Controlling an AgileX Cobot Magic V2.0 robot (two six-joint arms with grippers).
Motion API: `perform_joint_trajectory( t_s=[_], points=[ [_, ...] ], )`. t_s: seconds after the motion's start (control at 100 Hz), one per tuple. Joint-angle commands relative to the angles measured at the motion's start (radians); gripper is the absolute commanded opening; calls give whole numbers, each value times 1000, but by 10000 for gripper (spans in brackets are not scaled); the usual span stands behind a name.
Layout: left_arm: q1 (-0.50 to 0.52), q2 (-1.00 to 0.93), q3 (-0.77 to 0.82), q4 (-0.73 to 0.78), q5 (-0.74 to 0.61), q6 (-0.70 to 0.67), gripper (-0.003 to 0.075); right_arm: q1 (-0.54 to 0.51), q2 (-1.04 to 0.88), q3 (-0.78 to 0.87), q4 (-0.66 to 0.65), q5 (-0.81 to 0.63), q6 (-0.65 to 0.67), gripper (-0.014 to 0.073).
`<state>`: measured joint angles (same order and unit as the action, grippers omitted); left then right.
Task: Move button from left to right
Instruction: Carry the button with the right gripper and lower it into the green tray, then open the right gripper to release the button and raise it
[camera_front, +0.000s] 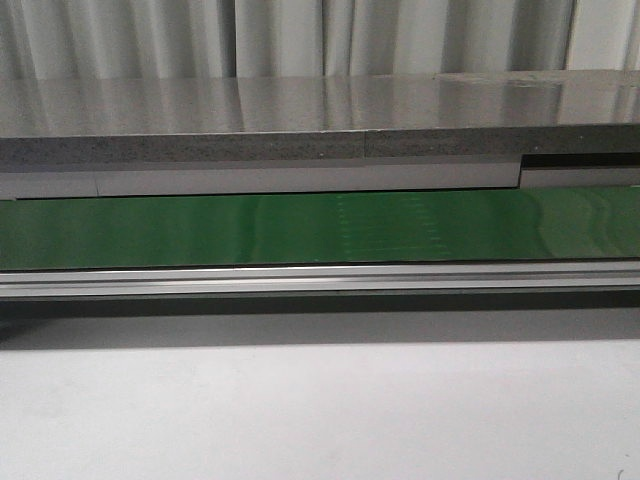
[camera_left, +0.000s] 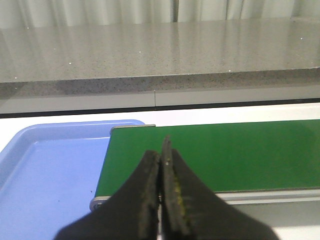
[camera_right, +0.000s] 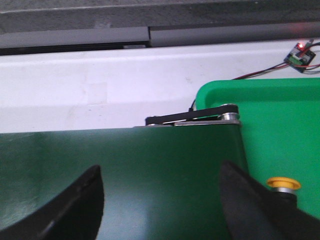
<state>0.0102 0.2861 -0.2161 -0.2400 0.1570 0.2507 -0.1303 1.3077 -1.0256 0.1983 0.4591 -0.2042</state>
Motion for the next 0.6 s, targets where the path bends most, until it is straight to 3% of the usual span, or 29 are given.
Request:
perform_joint_trajectory(
  t_s=[0.0, 0.33, 0.59],
  points=[
    [-5, 8, -28, -10, -72, 2, -20, 38, -126, 66, 9, -115, -1, 498],
    [-5, 8, -28, -10, -72, 2, -20, 144, -517, 417, 9, -254, -1, 498],
    [-5, 8, -28, -10, -72, 2, -20, 143, -803, 541, 10, -233, -1, 489]
  ],
)
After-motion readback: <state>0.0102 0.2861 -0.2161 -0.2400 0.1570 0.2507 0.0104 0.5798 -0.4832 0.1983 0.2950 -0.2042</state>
